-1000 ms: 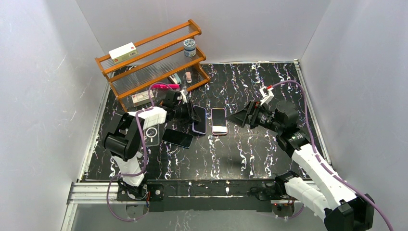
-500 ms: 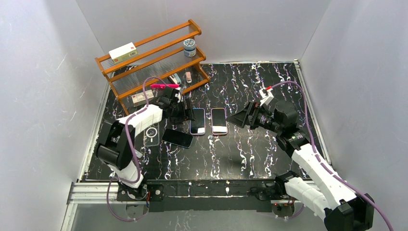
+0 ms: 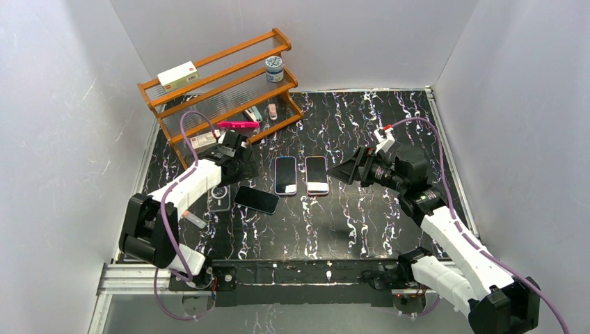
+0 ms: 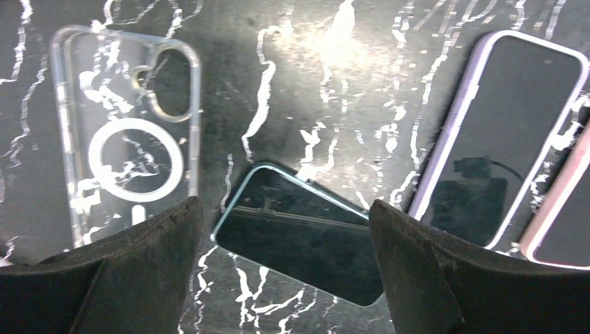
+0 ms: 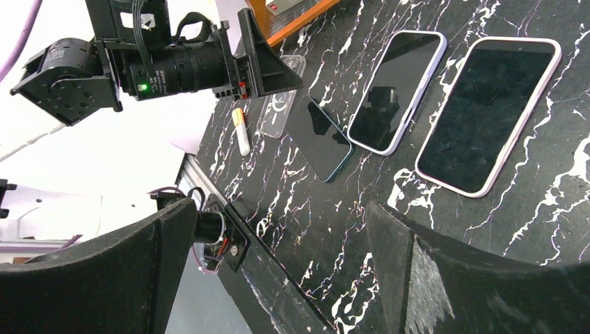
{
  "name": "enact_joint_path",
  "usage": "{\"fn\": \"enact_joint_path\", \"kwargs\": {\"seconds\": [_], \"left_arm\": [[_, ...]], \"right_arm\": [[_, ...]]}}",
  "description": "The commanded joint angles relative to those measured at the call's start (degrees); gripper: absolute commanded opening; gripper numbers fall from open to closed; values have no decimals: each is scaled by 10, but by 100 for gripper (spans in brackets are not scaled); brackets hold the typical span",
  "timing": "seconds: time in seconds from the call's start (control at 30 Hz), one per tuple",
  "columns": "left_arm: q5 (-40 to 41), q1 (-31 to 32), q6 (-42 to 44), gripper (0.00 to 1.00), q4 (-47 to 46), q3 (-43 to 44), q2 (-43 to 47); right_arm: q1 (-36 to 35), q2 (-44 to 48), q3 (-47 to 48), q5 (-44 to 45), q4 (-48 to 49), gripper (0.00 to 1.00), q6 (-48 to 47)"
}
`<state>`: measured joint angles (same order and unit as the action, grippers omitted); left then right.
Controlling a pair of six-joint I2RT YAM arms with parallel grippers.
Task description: Put the phone into the phone case
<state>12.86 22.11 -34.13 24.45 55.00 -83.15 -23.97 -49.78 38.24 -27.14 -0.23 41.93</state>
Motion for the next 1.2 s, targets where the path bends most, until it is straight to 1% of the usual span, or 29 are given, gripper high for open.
{"fn": "enact_joint_path", "kwargs": {"seconds": [0.0,0.07,0.1,0.2,0.37,0.43,0.57,0.67,0.8,0.93,1.17], "left_arm": [[36,-24,21,84,49,3,7],[-3,-33,17,82,47,-1,2],[-11,-35,0,82,50,-1,0],[-2,-34,-68,87,49,-19,18],[-17,-34,-182,90,37,-61,50],[-24,-35,-227,91,44,-68,49],[-44,-35,-289,92,56,-65,32],[-55,-34,-325,93,61,-59,15],[-56,-35,-356,95,99,-34,-17],[-33,-34,-380,96,157,3,-50],[-5,-31,-415,96,209,55,-90]], "right_arm": [[2,-5,1,5,4,99,-11],[2,-24,11,0,-20,98,-15],[2,-34,16,-5,-29,98,-18],[1,-51,15,-22,-22,98,-19],[1,-74,20,-20,-38,98,-17],[1,-73,14,-20,-28,98,-9],[0,-68,9,-20,-20,98,-1],[0,-66,9,-16,-26,98,-3],[0,-60,9,-13,-32,97,-5],[0,-57,9,-11,-33,97,-6],[0,-56,10,-10,-34,98,-9]]}}
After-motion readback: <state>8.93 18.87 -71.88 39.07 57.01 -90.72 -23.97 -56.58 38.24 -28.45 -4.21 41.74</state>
